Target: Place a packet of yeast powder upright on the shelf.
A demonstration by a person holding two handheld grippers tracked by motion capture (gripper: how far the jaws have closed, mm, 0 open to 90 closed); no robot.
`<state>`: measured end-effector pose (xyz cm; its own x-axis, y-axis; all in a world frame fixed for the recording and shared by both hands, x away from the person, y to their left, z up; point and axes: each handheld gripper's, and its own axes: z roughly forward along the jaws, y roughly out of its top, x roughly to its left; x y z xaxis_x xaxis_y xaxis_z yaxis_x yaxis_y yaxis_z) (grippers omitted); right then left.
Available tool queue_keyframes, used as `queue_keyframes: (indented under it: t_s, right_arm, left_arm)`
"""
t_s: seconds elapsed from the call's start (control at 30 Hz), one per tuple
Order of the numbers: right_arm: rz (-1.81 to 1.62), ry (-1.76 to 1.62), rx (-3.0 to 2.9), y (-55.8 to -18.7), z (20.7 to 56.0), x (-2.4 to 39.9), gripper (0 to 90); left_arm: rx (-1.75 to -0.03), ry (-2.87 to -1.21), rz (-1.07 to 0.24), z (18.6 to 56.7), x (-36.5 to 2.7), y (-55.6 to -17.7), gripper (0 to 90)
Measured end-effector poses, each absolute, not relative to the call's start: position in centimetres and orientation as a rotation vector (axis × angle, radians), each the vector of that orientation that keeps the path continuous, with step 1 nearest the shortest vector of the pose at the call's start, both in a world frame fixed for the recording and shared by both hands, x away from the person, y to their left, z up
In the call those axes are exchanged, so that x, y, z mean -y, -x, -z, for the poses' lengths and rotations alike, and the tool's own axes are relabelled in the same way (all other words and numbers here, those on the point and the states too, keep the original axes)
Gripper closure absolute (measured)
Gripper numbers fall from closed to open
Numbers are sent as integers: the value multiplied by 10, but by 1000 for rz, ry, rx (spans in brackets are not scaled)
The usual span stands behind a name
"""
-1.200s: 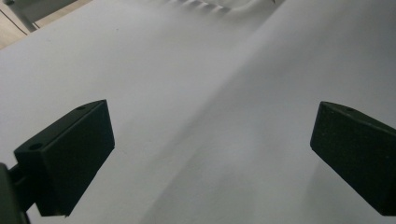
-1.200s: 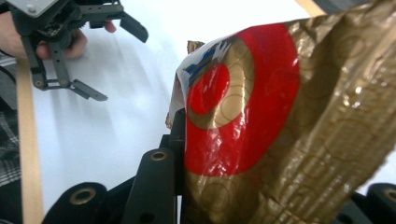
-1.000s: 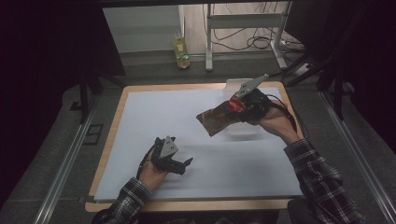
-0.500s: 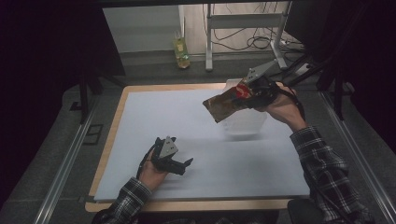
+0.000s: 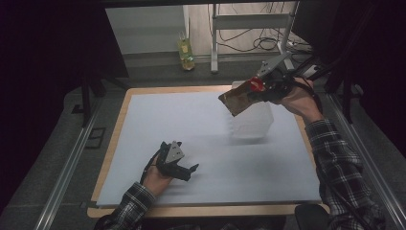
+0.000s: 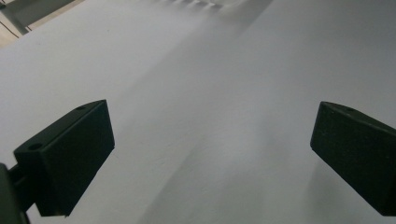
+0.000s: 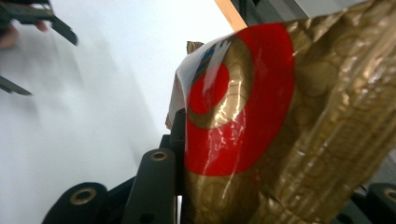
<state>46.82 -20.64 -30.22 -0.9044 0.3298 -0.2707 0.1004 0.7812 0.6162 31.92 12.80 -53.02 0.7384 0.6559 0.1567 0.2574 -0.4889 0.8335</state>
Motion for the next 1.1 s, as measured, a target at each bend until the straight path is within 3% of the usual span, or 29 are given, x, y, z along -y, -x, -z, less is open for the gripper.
queue_keyframes:
  t_s: [0.43,1.1]
  right_arm:
    - [-709,-270,-2584,-492,301,222,689]
    - [-535,-167,-2616,-524,328,224,689]
  left_arm:
    - [-698,-2039,-625,526,-136,-319,0]
    - [-761,-2005,-659,522,-155,-324,0]
